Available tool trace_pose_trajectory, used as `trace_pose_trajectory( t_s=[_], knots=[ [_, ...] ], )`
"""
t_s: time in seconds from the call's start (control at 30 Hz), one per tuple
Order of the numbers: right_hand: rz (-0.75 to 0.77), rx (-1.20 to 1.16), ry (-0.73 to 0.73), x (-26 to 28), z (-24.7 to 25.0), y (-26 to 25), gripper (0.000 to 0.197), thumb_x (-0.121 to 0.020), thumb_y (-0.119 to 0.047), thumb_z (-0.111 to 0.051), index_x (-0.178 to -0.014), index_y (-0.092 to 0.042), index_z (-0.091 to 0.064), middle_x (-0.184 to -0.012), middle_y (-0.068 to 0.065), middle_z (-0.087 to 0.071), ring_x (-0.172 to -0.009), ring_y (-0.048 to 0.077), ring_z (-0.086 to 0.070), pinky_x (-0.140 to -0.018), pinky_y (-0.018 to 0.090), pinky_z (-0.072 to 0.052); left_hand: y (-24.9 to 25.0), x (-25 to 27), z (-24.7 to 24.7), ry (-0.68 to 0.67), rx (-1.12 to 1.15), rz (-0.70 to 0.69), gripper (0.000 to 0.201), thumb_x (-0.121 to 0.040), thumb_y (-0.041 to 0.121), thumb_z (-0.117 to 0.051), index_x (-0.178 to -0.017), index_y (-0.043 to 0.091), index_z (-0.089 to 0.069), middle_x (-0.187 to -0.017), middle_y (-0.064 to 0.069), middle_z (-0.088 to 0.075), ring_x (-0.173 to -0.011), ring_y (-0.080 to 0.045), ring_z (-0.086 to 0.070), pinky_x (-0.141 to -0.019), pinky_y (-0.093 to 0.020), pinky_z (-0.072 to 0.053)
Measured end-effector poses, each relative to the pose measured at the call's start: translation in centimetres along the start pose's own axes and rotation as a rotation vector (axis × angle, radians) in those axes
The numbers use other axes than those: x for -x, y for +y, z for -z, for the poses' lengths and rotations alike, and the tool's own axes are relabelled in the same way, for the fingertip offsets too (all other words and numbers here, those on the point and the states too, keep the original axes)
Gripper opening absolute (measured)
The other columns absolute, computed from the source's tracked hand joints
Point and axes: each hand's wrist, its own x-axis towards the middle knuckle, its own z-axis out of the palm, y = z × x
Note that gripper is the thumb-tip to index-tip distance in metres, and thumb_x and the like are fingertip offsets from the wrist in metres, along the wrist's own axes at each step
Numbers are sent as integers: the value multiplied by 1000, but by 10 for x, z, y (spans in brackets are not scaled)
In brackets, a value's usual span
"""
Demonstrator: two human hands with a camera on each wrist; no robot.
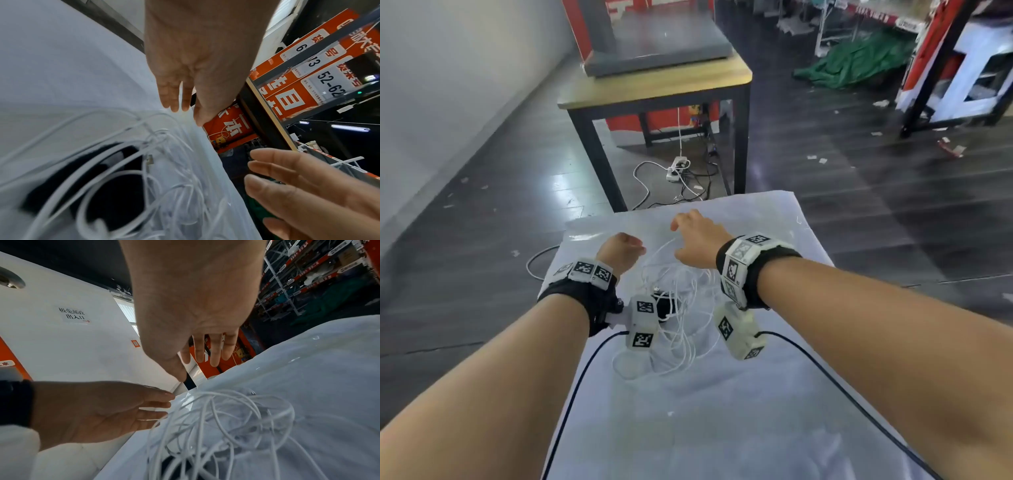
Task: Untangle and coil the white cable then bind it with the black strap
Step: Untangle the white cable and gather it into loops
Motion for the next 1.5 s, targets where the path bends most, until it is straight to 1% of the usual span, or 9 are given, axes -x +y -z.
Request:
trace_pose_trajectory(
  t_s=[0.2,0.27,0.43,0.57,0.67,0.8,1.07,1.37,1.5],
  knots=[
    [5,24,49,14,-38,14,42,-88,-22,-54,-128,-16,-43,-134,8,-39,-117,29,-49,-99,41,-40,-38,14,-22,-79,49,-45,23,-94,25,-56,-114,14,-52,-92,-10,-58,-88,-26,-61,-78,-32,-50],
    [23,18,82,30,-45,13,42,-89,-24,-53,-129,-15,-44,-134,9,-38,-117,30,-49,-101,43,-40,-46,32,-24,-162,172,-60,15,-93,9,-56,-105,14,-48,-76,-6,-50,-62,-17,-48,-56,-20,-43],
    [16,9,71,92,-48,1,40,-88,-18,-52,-128,-14,-45,-134,10,-38,-117,29,-50,-101,42,-41,-58,90,-13,-70,152,-245,45,-84,-17,-52,-126,0,-50,-76,-8,-53,-54,-10,-51,-49,-15,-41],
    [1,5,100,128,-36,-11,42,-88,-13,-50,-129,-14,-46,-136,9,-38,-122,27,-47,-103,38,-39,-57,132,5,79,5,-468,35,-85,-10,-55,-116,7,-62,-101,-8,-64,-80,-16,-55,-59,-15,-43],
    [-13,-29,114,139,-32,-17,42,-88,-8,-48,-131,-11,-44,-137,11,-39,-122,26,-46,-102,34,-39,-59,152,14,149,-31,-552,27,-89,-7,-53,-103,10,-69,-87,0,-62,-63,-11,-52,-44,-9,-39],
    [-38,-83,111,145,-34,-24,45,-88,-3,-45,-132,-8,-42,-138,12,-38,-123,25,-45,-99,32,-38,-71,162,27,182,-97,-655,27,-89,-1,-57,-91,20,-73,-94,-1,-72,-89,-25,-64,-80,-37,-52],
    [-124,-133,117,159,-39,-18,45,-90,2,-42,-134,-6,-42,-140,14,-38,-127,27,-43,-104,32,-37,-90,170,27,-77,-333,-699,36,-84,-9,-55,-96,19,-75,-85,13,-67,-76,-2,-57,-62,0,-39],
    [-107,-197,68,152,-53,10,59,-86,8,-33,-138,-16,-45,-142,11,-41,-128,27,-42,-94,27,-36,-91,160,-16,-375,-681,-584,37,-82,15,-67,-117,20,-55,-114,6,-50,-101,-13,-45,-83,-22,-31],
    [-78,-137,-46,138,-60,23,56,-86,6,-37,-132,-23,-53,-141,9,-46,-127,24,-45,-93,23,-35,-90,146,-27,-221,-713,-657,31,-83,2,-59,-113,11,-53,-105,0,-50,-93,-14,-41,-69,-18,-25]
  ],
)
